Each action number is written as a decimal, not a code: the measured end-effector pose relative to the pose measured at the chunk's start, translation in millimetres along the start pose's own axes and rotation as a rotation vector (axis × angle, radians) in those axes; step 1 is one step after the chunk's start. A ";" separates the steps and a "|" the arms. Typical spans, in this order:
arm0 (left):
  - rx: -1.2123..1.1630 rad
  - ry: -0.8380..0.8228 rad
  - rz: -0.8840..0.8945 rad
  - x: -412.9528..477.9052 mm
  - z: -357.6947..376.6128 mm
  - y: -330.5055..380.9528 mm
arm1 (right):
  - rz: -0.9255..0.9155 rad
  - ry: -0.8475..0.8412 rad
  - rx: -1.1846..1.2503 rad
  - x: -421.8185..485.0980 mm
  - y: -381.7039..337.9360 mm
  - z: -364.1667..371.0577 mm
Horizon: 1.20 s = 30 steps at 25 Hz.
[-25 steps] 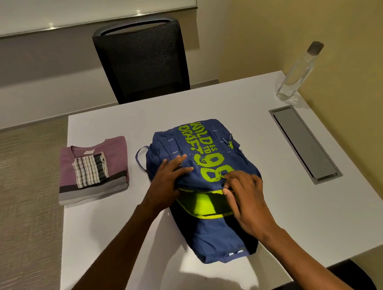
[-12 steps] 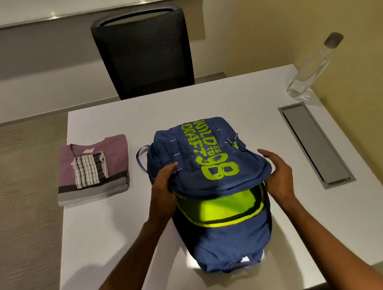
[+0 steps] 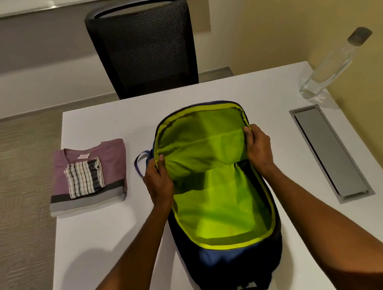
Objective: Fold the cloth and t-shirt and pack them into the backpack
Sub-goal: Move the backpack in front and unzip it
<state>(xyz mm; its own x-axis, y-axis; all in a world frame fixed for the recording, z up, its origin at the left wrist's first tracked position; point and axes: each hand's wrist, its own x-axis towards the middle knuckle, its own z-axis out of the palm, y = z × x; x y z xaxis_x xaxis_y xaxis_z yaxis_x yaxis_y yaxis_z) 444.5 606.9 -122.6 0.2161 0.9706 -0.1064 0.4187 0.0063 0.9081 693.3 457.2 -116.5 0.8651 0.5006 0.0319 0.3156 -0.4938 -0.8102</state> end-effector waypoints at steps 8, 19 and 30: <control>0.417 0.046 0.077 45.9 28.3 3.8 | -0.093 -0.135 -0.424 47.0 14.9 46.4; 0.572 -0.496 0.215 95.7 46.5 -18.6 | -0.205 -0.672 -0.621 58.4 17.4 66.8; 0.610 -0.455 0.281 60.0 -14.3 -8.8 | -0.270 -0.488 -0.766 11.2 -51.0 54.6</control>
<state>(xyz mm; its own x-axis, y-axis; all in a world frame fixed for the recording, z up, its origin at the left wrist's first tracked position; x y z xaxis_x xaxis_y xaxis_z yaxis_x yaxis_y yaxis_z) 441.1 668.5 -131.2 0.6673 0.7227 -0.1803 0.6741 -0.4830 0.5588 665.6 526.8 -106.8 0.5213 0.8226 -0.2268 0.8013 -0.5633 -0.2012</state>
